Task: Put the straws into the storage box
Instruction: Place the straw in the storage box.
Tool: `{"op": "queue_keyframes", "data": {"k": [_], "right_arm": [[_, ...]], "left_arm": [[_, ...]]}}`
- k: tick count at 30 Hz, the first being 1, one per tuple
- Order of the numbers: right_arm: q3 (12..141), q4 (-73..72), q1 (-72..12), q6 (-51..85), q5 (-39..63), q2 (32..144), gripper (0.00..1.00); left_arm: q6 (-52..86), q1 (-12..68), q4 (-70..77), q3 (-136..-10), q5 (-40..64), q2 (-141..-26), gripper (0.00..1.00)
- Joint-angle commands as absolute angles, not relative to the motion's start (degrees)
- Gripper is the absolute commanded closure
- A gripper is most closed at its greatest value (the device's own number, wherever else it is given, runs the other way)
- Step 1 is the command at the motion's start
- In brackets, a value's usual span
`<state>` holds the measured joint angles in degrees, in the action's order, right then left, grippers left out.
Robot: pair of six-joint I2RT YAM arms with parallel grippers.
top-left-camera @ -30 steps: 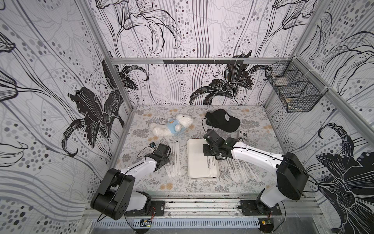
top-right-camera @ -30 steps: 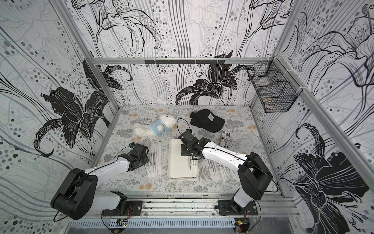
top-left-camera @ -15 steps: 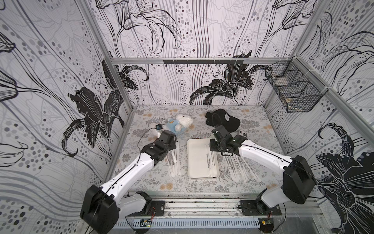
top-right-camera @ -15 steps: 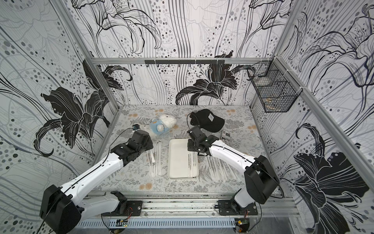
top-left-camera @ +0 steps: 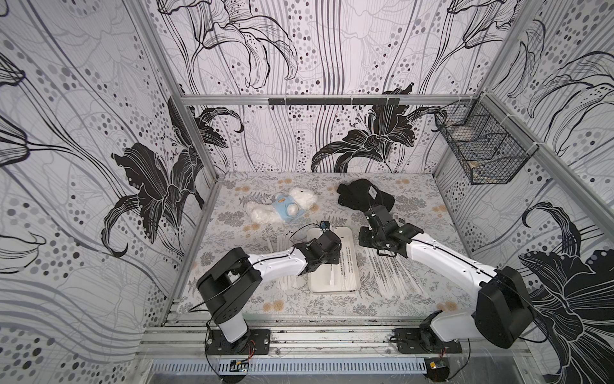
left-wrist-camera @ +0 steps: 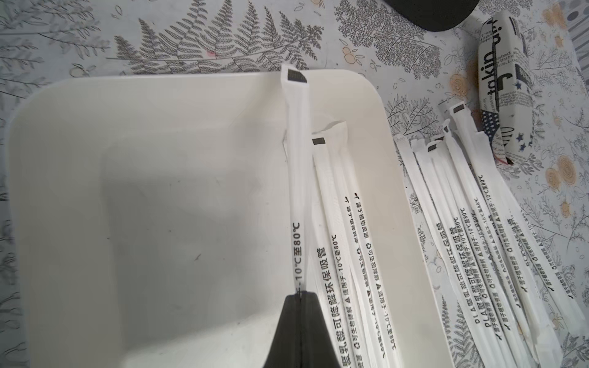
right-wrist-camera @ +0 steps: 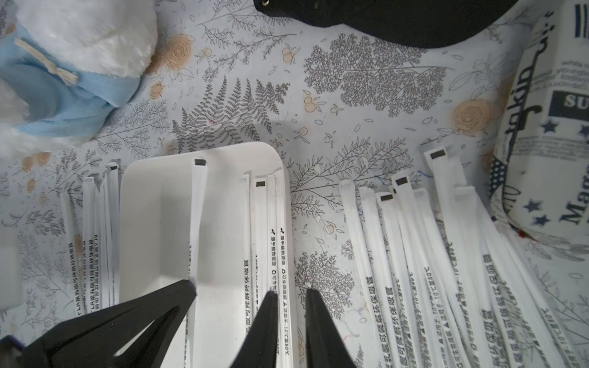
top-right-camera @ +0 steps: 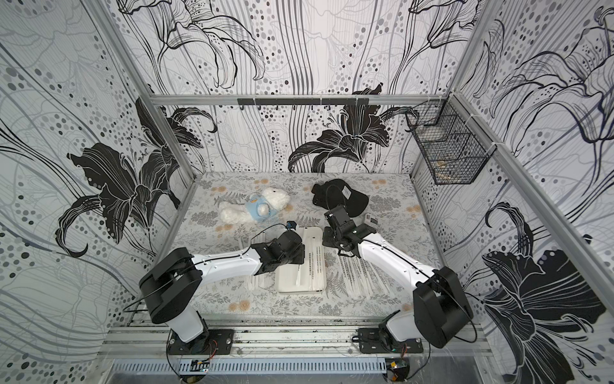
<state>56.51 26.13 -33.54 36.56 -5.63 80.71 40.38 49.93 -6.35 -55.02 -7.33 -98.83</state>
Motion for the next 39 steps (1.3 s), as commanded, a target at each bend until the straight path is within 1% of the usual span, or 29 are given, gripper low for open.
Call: {"op": "queue_keyframes", "data": {"k": [1, 12, 18, 24, 31, 34, 39], "right_arm": [[55.38, 26.00, -33.18, 35.60, -6.01, 79.87, 0.79], [54.76, 25.35, -33.05, 35.11, -5.99, 80.57, 0.80], [54.41, 24.88, -33.05, 35.09, -5.81, 80.95, 0.79], [54.07, 25.09, -32.70, 34.85, -5.92, 80.68, 0.79], [53.98, 25.97, -31.59, 33.35, -4.48, 80.15, 0.79], [53.82, 27.80, -29.87, 31.81, -3.28, 79.01, 0.78], [51.43, 32.20, -24.43, 28.57, -0.34, 76.69, 0.73]], "left_arm": [[43.73, 50.54, 0.78, -54.15, -5.98, -100.71, 1.00], [45.32, 50.53, 1.93, -54.14, -5.67, -104.88, 1.00], [45.67, 50.54, 2.17, -54.30, -5.39, -105.83, 0.96], [45.69, 50.41, 1.35, -54.40, -5.50, -106.09, 0.92], [45.05, 50.36, -0.36, -55.37, -6.37, -104.70, 0.83], [44.82, 50.36, -0.91, -55.89, -6.33, -103.93, 0.79], [44.48, 50.28, -1.66, -56.16, -6.59, -102.18, 0.75]]}}
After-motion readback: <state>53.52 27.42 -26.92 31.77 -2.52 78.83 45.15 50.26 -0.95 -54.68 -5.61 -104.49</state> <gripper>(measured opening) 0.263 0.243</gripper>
